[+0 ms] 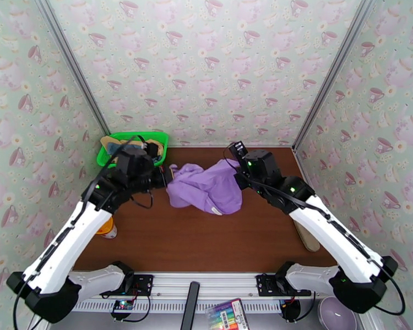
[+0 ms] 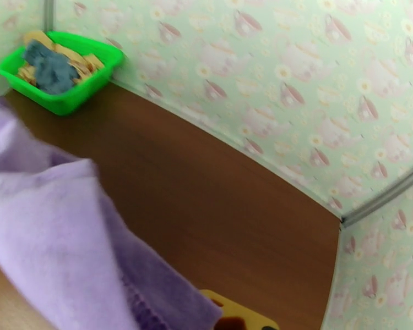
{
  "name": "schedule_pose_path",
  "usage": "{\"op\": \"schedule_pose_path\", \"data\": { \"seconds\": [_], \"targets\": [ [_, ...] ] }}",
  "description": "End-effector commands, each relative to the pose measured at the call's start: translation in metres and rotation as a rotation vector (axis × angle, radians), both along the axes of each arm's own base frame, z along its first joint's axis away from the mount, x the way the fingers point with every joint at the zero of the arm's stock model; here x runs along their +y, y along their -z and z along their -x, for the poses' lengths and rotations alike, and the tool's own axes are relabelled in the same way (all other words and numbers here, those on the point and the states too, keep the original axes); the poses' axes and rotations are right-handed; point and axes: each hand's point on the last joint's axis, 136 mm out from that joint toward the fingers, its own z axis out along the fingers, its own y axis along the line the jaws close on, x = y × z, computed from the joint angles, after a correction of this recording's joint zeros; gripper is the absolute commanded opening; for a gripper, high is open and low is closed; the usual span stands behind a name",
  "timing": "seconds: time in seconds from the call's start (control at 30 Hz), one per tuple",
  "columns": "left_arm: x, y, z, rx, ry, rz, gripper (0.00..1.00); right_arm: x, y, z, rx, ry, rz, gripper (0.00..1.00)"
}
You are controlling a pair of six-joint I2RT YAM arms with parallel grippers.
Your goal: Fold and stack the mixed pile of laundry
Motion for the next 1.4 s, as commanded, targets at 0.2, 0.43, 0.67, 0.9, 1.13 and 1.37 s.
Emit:
{"op": "schedule_pose_path", "data": {
  "seconds": [0.2,0.43,0.67,0.9,1.13,1.37],
  "targets": [
    [-0.016,0.074,0.004,0.125,-0.014,-0.072,1.00,-0.054,0.113,-0.077,0.202,0.229,0.194,0.00],
    [-0.033,0.068,-0.040,-0.021,0.127,-0.288,1.00,-0.060,0.150,-0.102,0.258,0.280,0.218,0.00],
    [-0.106,0.104,-0.038,-0.085,0.533,-0.348,0.89,-0.061,0.154,-0.092,0.275,0.292,0.186,0.00],
    [-0.134,0.141,-0.036,-0.014,0.601,-0.377,0.72,-0.066,0.157,-0.074,0.290,0.325,0.129,0.00],
    [-0.153,0.184,-0.037,0.194,0.573,-0.278,0.73,-0.070,0.150,-0.055,0.283,0.332,0.069,0.00],
    [-0.155,0.211,-0.038,0.284,0.511,-0.204,0.81,-0.069,0.141,-0.047,0.271,0.325,0.033,0.00]
  ]
}}
